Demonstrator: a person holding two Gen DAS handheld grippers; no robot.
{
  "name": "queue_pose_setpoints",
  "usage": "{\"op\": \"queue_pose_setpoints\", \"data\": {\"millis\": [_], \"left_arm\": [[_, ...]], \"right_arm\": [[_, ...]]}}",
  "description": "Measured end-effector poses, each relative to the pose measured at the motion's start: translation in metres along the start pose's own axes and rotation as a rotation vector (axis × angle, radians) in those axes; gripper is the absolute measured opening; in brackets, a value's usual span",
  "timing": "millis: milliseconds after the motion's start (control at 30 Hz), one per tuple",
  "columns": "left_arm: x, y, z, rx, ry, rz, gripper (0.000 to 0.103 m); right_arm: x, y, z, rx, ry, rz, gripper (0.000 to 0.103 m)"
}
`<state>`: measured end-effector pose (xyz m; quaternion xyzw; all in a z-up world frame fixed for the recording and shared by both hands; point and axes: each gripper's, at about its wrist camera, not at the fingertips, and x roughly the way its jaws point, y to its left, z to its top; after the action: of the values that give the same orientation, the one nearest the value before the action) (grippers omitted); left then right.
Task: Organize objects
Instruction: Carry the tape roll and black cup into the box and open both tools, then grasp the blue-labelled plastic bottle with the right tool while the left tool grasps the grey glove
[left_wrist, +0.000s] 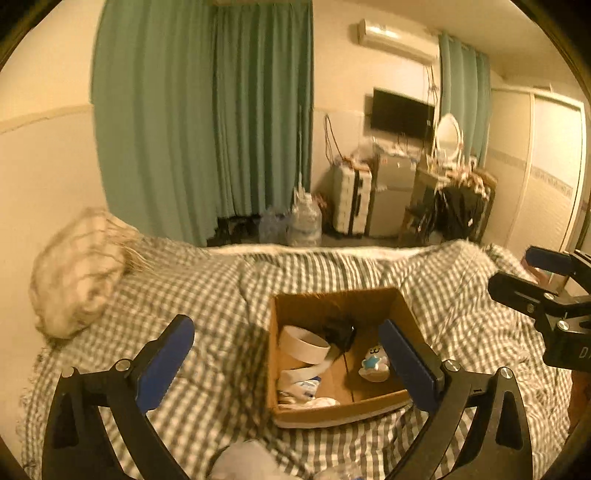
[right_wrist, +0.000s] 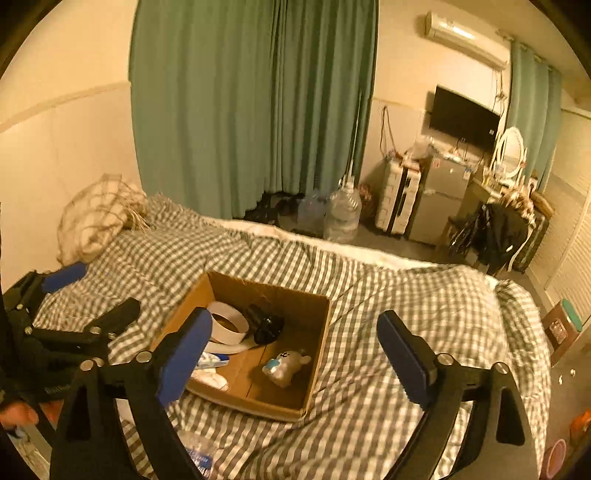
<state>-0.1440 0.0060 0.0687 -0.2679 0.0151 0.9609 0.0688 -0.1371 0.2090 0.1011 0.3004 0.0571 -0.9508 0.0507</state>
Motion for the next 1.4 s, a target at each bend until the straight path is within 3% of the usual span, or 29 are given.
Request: {"op": "queue_pose_setpoints", "data": {"millis": [200,433,700,800,1033,1233,1400], "left_arm": [[-0.052,0.022,-0.013,-0.015,-0.030,0.012,0.103],[-0.059,0.034,-0.073,-0.029,0.011,0.060,0.103],[-0.016,0.041,-0.170,-0.067,0.155,0.099,0.103],[-0.002,0.042,-0.182,-0.057,0.217,0.118,0.103],[-0.002,0.055,-0.187,-0.116,0.226,0.143,0.103],[0.002,0.058,-0.189,-0.130,0.240,0.156,0.103],[0.007,0.057,-0.191,-0.121,0.259,0.156,0.103]], "right_arm": [[-0.053,0.022,-0.012,-0.039,-0.047,-0.007,0.103],[-0.054,0.048,-0.052,-0.041,-0.012,0.003,0.103],[0.010,0.078,-0.131,-0.029,0.115,0.040,0.103],[0.042,0.089,-0.160,-0.028,0.230,0.077,0.103],[0.089,0.117,-0.193,-0.104,0.405,0.105,0.102],[0.109,0.132,-0.210,-0.151,0.486,0.121,0.090],[0.126,0.138,-0.223,-0.164,0.576,0.172,0.067]]}}
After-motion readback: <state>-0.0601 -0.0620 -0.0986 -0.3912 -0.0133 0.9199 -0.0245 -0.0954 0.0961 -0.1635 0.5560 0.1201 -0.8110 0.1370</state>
